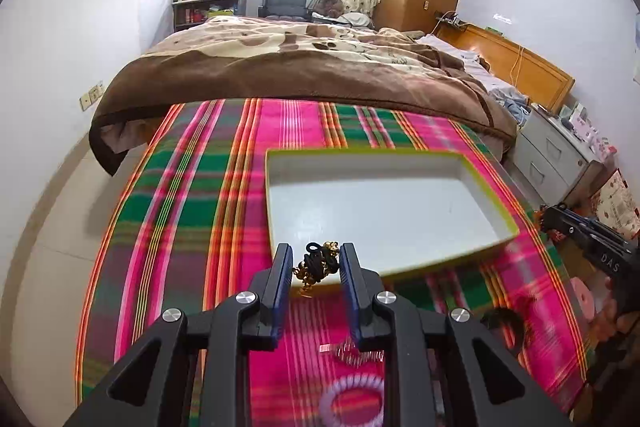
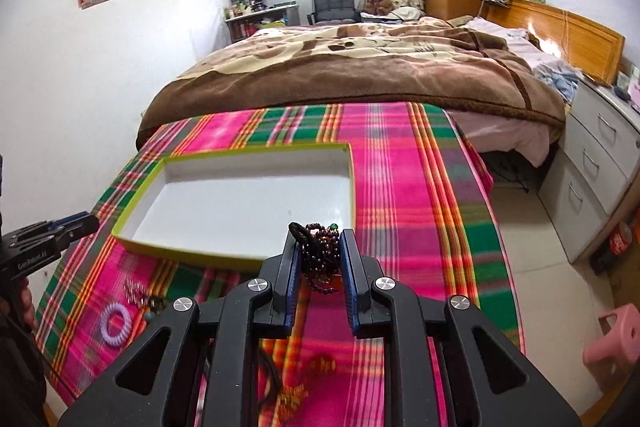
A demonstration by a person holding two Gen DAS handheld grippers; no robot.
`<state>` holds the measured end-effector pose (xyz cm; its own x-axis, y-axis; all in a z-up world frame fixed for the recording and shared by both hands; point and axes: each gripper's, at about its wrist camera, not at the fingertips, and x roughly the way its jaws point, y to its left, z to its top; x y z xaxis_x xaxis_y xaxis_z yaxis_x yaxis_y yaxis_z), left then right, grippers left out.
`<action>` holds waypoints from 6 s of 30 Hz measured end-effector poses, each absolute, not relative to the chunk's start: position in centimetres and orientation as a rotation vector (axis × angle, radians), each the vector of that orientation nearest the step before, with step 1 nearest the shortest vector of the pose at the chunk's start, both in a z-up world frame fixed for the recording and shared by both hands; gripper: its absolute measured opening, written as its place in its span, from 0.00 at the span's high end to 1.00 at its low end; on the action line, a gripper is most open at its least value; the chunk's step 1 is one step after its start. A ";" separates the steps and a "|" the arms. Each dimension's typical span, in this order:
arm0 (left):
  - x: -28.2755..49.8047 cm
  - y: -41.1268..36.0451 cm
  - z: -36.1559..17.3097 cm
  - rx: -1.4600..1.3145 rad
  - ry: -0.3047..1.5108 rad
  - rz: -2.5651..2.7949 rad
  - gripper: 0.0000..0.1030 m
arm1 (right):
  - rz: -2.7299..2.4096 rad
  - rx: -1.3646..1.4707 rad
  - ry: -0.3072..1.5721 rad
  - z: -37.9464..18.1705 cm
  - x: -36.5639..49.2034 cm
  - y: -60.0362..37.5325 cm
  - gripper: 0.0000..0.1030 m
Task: Organize jewelry
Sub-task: 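Carry both items into the yellow box and open the left tool, then open the right tool to drop the brooch inside the box, then withdraw both tools from the box back over the jewelry, then grasp the lavender coil hair tie with the left tool while the right grasps the red tassel, then carry the hair tie and red tassel over the yellow box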
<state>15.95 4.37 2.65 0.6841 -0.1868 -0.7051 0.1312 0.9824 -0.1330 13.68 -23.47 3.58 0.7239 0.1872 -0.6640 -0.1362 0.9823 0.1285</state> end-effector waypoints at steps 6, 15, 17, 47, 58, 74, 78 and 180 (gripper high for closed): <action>19.9 4.0 2.9 -0.092 0.793 -0.195 0.77 | 0.201 0.048 0.753 3.7 17.5 -23.0 0.81; 25.1 3.5 1.2 -0.127 0.840 -0.207 0.77 | 0.222 -0.011 0.803 1.7 22.7 -21.3 0.81; 26.1 3.3 0.4 -0.121 0.852 -0.199 0.77 | 0.226 -0.013 0.827 1.0 23.5 -21.0 0.81; 28.7 1.9 -3.4 -0.110 0.939 -0.183 0.63 | 0.222 -0.048 0.904 -2.2 26.3 -19.7 0.67; 25.8 1.8 -0.5 -0.102 0.860 -0.226 0.57 | 0.241 -0.020 0.848 -0.5 24.5 -19.5 0.57; 17.2 3.0 2.8 -0.106 0.774 -0.233 0.57 | 0.241 0.009 0.764 2.8 17.5 -20.9 0.56; 15.0 3.3 2.7 -0.085 0.764 -0.236 0.56 | 0.238 0.020 0.765 2.7 15.5 -21.4 0.55; 7.6 4.2 -0.4 -0.070 0.852 -0.157 0.91 | 0.142 0.071 0.773 -0.5 5.1 -24.0 0.91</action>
<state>7.56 4.15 -0.44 0.6481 -0.1660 -0.7433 0.1099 0.9861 -0.1244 5.12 -23.96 -0.53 0.7065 0.1538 -0.6908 -0.1015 0.9880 0.1161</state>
